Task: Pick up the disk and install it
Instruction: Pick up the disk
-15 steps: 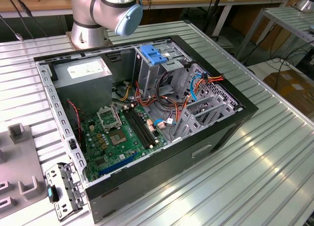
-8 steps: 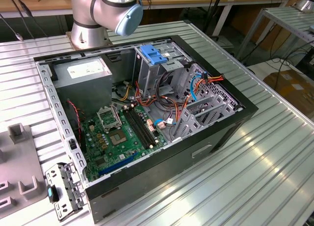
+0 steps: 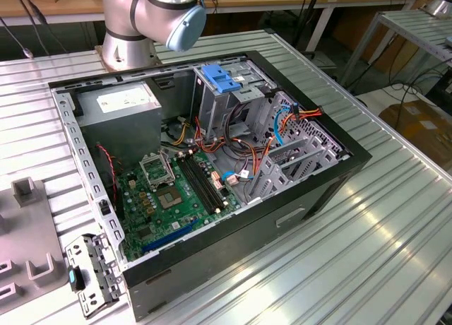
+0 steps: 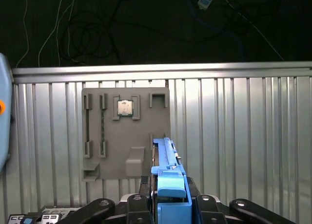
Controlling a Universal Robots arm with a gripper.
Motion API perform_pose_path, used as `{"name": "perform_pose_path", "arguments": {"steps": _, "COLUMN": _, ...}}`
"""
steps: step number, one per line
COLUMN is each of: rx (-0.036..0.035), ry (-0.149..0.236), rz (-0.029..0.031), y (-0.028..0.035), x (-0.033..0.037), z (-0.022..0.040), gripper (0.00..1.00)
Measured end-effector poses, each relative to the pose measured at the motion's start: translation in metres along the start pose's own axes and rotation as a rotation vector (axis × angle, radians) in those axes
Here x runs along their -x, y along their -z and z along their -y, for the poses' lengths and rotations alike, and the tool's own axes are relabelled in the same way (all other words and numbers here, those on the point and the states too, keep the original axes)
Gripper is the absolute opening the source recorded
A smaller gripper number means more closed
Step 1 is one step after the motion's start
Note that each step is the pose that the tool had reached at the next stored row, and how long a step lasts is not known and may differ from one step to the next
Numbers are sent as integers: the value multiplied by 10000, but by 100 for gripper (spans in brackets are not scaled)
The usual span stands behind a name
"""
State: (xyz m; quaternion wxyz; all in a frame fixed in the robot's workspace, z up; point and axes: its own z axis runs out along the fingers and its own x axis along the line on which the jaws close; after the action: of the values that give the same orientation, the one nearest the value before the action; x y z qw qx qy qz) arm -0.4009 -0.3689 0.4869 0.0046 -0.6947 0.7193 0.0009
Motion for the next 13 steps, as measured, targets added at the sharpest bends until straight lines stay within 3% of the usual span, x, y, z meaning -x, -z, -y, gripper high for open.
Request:
{"name": "perform_pose_path", "arguments": {"steps": 9, "rx": 0, "ry": 1, "rz": 0, "y": 0, "x": 3, "z": 93, "gripper": 37}}
{"name": "perform_pose_path", "arguments": {"steps": 13, "rx": 0, "ry": 1, "rz": 0, "y": -1, "x": 6, "z": 184, "gripper": 37}}
